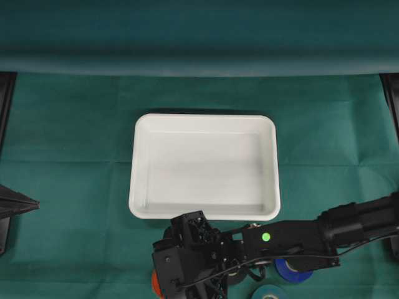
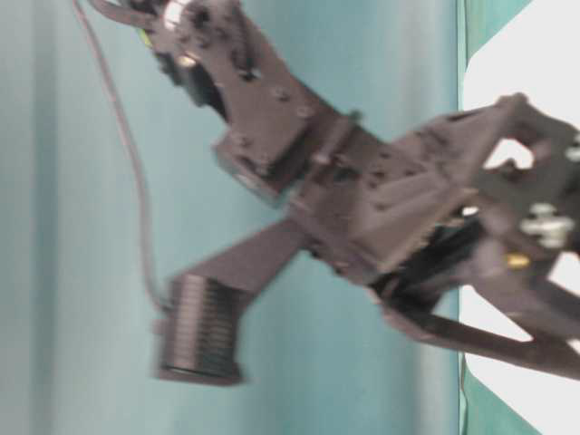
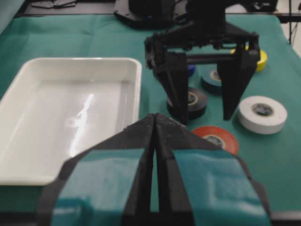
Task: Put the tape into the white case with the right arm.
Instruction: 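Lower the open right gripper into the red tape roll's hole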
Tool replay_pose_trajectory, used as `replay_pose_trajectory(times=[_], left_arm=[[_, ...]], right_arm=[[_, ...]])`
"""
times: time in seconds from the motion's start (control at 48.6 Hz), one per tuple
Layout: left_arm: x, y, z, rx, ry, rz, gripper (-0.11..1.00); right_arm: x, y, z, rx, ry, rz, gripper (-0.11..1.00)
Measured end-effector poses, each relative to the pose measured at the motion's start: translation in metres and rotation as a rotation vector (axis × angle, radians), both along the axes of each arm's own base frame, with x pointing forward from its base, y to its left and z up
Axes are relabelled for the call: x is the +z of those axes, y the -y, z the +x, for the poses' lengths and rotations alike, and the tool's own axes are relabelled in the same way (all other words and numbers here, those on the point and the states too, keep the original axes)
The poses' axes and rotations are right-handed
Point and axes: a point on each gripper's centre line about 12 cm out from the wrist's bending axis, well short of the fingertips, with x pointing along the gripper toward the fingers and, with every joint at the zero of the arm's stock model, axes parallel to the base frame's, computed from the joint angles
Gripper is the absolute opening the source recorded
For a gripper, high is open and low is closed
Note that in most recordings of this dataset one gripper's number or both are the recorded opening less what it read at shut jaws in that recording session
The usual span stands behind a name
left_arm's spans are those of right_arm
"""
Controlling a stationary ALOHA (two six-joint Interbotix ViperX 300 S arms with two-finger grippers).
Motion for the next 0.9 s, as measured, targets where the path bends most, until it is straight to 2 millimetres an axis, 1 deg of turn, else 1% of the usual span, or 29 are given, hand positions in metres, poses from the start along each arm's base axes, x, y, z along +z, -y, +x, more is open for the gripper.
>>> replay_pose_trajectory(times=[0.144, 0.35, 0.617, 0.802, 0.864, 0.905], left_arm=[[0.000, 0.000, 0.000, -0.002, 0.000, -0.002, 0.00], [0.000, 0.000, 0.000, -0.003, 0.000, 0.000, 0.00], [0.000, 0.001, 0.000, -0.006, 0.000, 0.000, 0.00], [0.000, 0.001, 0.000, -0.006, 0.000, 0.000, 0.00], [0.000, 0.001, 0.000, -0.006, 0.002, 0.000, 0.00], [0.000, 0.001, 0.000, -0.008, 0.000, -0.002, 0.00]], right_arm=[[-0.020, 0.001, 0.002, -0.002, -0.030, -0.004, 0.78], [-0.038, -0.001, 0.004, 0.000, -0.043, -0.006, 0.78], [-0.045, 0.003, 0.008, -0.010, -0.038, -0.004, 0.78], [-0.045, 0.004, 0.008, -0.004, -0.036, -0.011, 0.78], [-0.045, 0.004, 0.008, -0.001, -0.035, -0.014, 0.76], [-0.046, 0.004, 0.008, 0.001, -0.036, -0.017, 0.72]])
